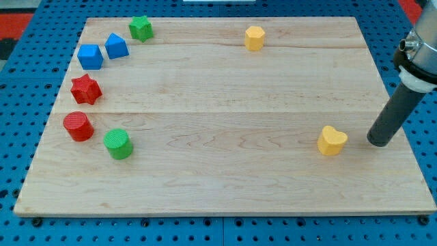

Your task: Push the yellow heart to the top left of the yellow hexagon

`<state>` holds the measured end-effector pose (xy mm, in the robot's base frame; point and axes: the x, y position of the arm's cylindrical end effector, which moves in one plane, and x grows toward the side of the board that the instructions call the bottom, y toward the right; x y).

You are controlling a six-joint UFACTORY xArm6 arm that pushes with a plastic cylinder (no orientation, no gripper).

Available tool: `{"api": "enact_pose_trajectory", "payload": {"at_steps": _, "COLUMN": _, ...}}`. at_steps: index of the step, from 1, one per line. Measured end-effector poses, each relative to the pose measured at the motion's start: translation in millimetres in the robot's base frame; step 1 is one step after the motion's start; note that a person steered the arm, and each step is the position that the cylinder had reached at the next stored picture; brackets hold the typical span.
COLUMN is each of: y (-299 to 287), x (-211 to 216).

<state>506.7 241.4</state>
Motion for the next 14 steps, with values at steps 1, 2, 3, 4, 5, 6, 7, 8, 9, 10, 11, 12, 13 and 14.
{"api": "enact_pose_trajectory", "payload": {"at_steps": 1, "y": -10, "x": 4}}
{"api": "enact_pose_trajectory", "payload": {"at_steps": 2, "y": -60, "x": 28}}
{"api": "enact_pose_trajectory", "payload": {"at_steps": 3, "y": -117, "x": 11}}
{"api": "enact_pose_trajectory", "payload": {"at_steps": 4, "y": -142, "x": -58}}
{"api": "enact_pose_trajectory", "payload": {"at_steps": 5, "y": -147, "x": -26}}
{"api": "enact_pose_trajectory", "payload": {"at_steps": 6, "y": -89, "x": 5}}
{"api": "enact_pose_trajectory", "payload": {"at_steps": 7, "y": -76, "x": -27}}
{"api": "enact_pose_trajectory", "payload": {"at_steps": 8, "y": -113, "x": -90}}
{"api": "enact_pose_trajectory", "payload": {"at_steps": 9, "y": -168, "x": -129}}
{"api": "enact_pose_trajectory", "payload": {"at_steps": 10, "y": -202, "x": -133}}
{"api": "enact_pose_trajectory", "payload": {"at_steps": 11, "y": -227, "x": -134}}
{"api": "enact_pose_trajectory", "payload": {"at_steps": 12, "y": -249, "x": -175}}
{"api": "enact_pose_trajectory", "payload": {"at_steps": 13, "y": -249, "x": -189}}
{"api": "enact_pose_trajectory", "payload": {"at_steps": 14, "y": -237, "x": -146}}
